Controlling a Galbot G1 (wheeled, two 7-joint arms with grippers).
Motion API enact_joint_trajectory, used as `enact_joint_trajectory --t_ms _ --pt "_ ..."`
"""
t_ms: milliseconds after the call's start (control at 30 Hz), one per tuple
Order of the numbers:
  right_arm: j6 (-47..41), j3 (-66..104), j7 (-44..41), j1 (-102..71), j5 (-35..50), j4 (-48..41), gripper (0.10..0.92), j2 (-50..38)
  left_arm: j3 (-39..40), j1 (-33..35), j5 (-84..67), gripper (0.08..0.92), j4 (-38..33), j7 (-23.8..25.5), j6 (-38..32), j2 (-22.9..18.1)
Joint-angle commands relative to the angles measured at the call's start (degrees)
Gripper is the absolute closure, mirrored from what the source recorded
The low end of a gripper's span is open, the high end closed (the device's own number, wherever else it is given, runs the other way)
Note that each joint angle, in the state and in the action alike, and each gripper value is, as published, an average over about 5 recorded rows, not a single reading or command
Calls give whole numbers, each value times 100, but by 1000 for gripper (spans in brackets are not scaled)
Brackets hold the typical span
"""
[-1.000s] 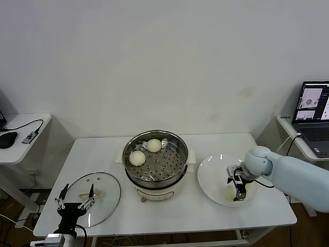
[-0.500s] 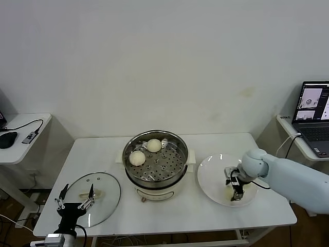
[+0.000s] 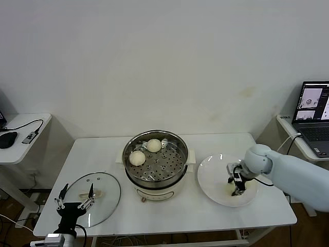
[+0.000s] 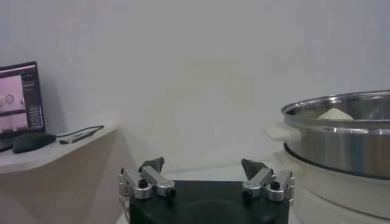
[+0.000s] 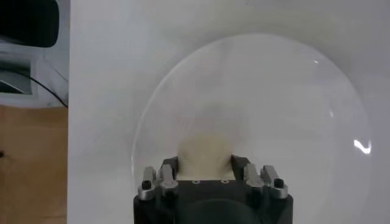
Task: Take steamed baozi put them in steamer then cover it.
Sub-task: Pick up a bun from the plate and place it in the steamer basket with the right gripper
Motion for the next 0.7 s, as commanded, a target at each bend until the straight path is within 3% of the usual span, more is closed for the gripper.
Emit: enact_joint_trajectory --t_ms 33,300,700 --pt "-25 -133 -57 932 428 183 495 -167 21 -29 -1 177 -9 2 13 11" --pt "-23 -767 -109 2378 1011 138 503 107 88 -89 -2 177 -34 5 33 43" --pt "221 -1327 -50 3587 1580 -175 497 1665 46 -155 -26 177 15 10 32 108"
